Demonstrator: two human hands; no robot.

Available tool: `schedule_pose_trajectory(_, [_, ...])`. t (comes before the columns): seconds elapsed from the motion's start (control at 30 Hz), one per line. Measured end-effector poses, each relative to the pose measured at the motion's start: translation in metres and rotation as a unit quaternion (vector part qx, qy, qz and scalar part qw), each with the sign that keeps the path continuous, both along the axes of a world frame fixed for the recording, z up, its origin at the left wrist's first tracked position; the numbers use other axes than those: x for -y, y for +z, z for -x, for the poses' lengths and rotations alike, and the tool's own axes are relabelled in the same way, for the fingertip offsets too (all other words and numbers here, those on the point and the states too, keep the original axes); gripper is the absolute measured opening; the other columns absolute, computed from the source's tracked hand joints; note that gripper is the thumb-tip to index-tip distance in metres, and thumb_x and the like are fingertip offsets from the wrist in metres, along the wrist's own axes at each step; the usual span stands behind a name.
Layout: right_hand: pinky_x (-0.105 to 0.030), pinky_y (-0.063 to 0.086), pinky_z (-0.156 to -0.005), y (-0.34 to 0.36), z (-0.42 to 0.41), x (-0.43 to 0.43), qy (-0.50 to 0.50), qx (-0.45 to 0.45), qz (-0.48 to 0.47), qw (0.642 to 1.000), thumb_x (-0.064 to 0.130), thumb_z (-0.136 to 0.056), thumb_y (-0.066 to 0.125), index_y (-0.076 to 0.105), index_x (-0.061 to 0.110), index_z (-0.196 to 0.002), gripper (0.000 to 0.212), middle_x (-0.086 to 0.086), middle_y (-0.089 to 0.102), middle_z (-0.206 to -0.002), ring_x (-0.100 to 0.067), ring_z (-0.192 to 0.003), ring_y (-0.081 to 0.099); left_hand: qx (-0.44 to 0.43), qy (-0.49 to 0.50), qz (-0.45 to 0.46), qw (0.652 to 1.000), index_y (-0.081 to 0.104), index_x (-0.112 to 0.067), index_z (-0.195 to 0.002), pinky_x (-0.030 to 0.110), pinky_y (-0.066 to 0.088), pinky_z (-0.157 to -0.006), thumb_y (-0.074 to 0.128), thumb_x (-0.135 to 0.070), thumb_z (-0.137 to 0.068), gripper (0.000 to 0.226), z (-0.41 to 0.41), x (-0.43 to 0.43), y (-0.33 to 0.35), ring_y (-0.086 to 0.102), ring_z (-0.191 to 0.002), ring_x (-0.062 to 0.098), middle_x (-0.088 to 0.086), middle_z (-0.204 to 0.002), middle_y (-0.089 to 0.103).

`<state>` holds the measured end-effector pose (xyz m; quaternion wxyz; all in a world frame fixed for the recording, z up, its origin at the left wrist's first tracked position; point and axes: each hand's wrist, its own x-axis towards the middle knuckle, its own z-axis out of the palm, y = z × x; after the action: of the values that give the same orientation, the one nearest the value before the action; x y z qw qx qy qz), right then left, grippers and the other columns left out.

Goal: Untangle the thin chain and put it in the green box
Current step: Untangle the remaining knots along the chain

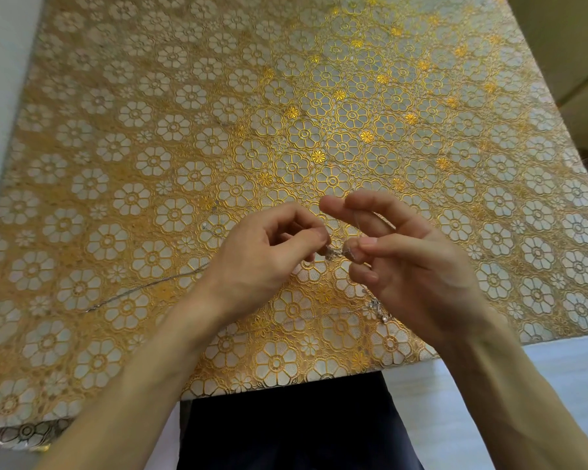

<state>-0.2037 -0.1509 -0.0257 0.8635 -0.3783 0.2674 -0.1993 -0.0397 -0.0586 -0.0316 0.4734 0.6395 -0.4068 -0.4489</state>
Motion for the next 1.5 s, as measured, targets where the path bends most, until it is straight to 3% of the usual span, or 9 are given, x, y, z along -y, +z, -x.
schedule_pose_trajectory(0.13, [-0.02, 0.035, -0.056, -0.002, -0.001, -0.002, -0.01, -0.031, 0.021, 0.999, -0.002, -0.078, 0.053, 0.064, 0.014, -0.107, 0.036, -0.008, 0.07, -0.126, -0.009, -0.069, 0.049, -0.061, 0.039, 0.028, 0.997, 0.068, -0.013, -0.086, 0.017, 0.049, -0.068, 0.061, -0.025, -0.085, 0.014, 0.007, 0.0, 0.003, 0.066, -0.078, 0.011, 0.01, -0.088, 0.073])
schedule_pose_trajectory(0.23, [-0.021, 0.034, -0.059, -0.003, -0.002, -0.002, -0.015, -0.066, 0.045, 0.997, -0.001, -0.078, 0.054, 0.065, 0.015, -0.107, 0.035, -0.005, 0.071, -0.124, -0.011, -0.072, 0.049, -0.097, 0.048, 0.053, 0.993, 0.067, -0.014, -0.084, 0.009, 0.045, -0.071, 0.06, -0.02, -0.086, 0.009, 0.011, -0.001, 0.005, 0.065, -0.081, 0.003, -0.001, -0.088, 0.074])
schedule_pose_trajectory(0.57, [-0.024, 0.029, -0.058, -0.003, -0.001, -0.004, -0.024, -0.105, 0.077, 0.991, -0.015, -0.088, 0.045, 0.065, 0.013, -0.109, 0.04, -0.005, 0.073, -0.12, -0.008, -0.066, 0.048, -0.124, 0.073, 0.048, 0.988, 0.067, -0.032, -0.077, 0.022, 0.041, -0.064, 0.061, -0.041, -0.078, 0.01, 0.002, -0.005, 0.002, 0.056, -0.072, 0.013, -0.004, -0.084, 0.068])
schedule_pose_trajectory(0.8, [-0.02, 0.033, -0.054, -0.006, -0.003, -0.006, -0.009, -0.127, 0.137, 0.982, -0.004, -0.08, 0.056, 0.069, 0.017, -0.107, 0.037, -0.002, 0.076, -0.111, -0.008, -0.069, 0.05, -0.141, 0.008, 0.03, 0.99, 0.06, -0.015, -0.083, 0.015, 0.027, -0.04, 0.054, -0.021, -0.089, 0.01, 0.007, -0.001, 0.007, 0.03, -0.039, 0.012, 0.004, -0.08, 0.071])
schedule_pose_trajectory(0.87, [-0.02, 0.034, -0.054, -0.006, -0.003, -0.006, 0.001, -0.132, 0.136, 0.982, 0.0, -0.078, 0.058, 0.07, 0.017, -0.109, 0.037, -0.001, 0.076, -0.106, -0.007, -0.07, 0.051, -0.145, -0.008, 0.034, 0.989, 0.058, -0.013, -0.083, 0.015, 0.026, -0.039, 0.054, -0.019, -0.089, 0.009, 0.009, 0.0, 0.007, 0.029, -0.038, 0.01, 0.007, -0.083, 0.073])
schedule_pose_trajectory(1.1, [-0.014, 0.041, -0.058, -0.003, -0.003, -0.006, -0.007, -0.158, 0.186, 0.97, -0.018, -0.087, 0.056, 0.069, 0.013, -0.108, 0.04, -0.001, 0.077, -0.106, 0.001, -0.066, 0.059, -0.174, 0.037, 0.041, 0.983, 0.058, -0.013, -0.083, 0.015, 0.026, -0.041, 0.052, -0.019, -0.09, 0.011, 0.01, -0.003, 0.006, 0.031, -0.043, 0.012, 0.002, -0.08, 0.069])
schedule_pose_trajectory(1.27, [-0.021, 0.034, -0.055, -0.007, 0.0, -0.005, -0.027, -0.1, 0.129, 0.986, -0.006, -0.076, 0.057, 0.068, 0.012, -0.11, 0.041, -0.006, 0.074, -0.118, -0.004, -0.072, 0.058, -0.087, 0.014, 0.011, 0.996, 0.059, -0.006, -0.084, 0.009, 0.029, -0.045, 0.054, -0.006, -0.099, 0.016, 0.014, -0.004, 0.006, 0.038, -0.04, -0.001, 0.0, -0.06, 0.054])
schedule_pose_trajectory(1.37, [-0.017, 0.039, -0.053, -0.01, -0.002, -0.005, -0.007, -0.127, 0.135, 0.983, -0.016, -0.084, 0.058, 0.068, 0.012, -0.112, 0.041, -0.005, 0.075, -0.114, -0.003, -0.068, 0.059, -0.13, 0.01, 0.007, 0.991, 0.062, -0.009, -0.085, 0.013, 0.024, -0.041, 0.057, -0.012, -0.098, 0.014, 0.014, -0.003, 0.008, 0.03, -0.042, 0.002, -0.011, -0.051, 0.039])
schedule_pose_trajectory(1.5, [-0.011, 0.044, -0.056, -0.01, -0.002, -0.006, 0.016, -0.174, 0.183, 0.967, -0.021, -0.088, 0.054, 0.067, 0.011, -0.114, 0.044, -0.006, 0.074, -0.113, 0.006, -0.066, 0.062, -0.18, 0.012, 0.024, 0.983, 0.068, -0.022, -0.08, 0.015, 0.019, -0.038, 0.056, -0.023, -0.089, 0.015, 0.009, 0.0, 0.011, 0.02, -0.042, 0.008, -0.009, -0.051, 0.03])
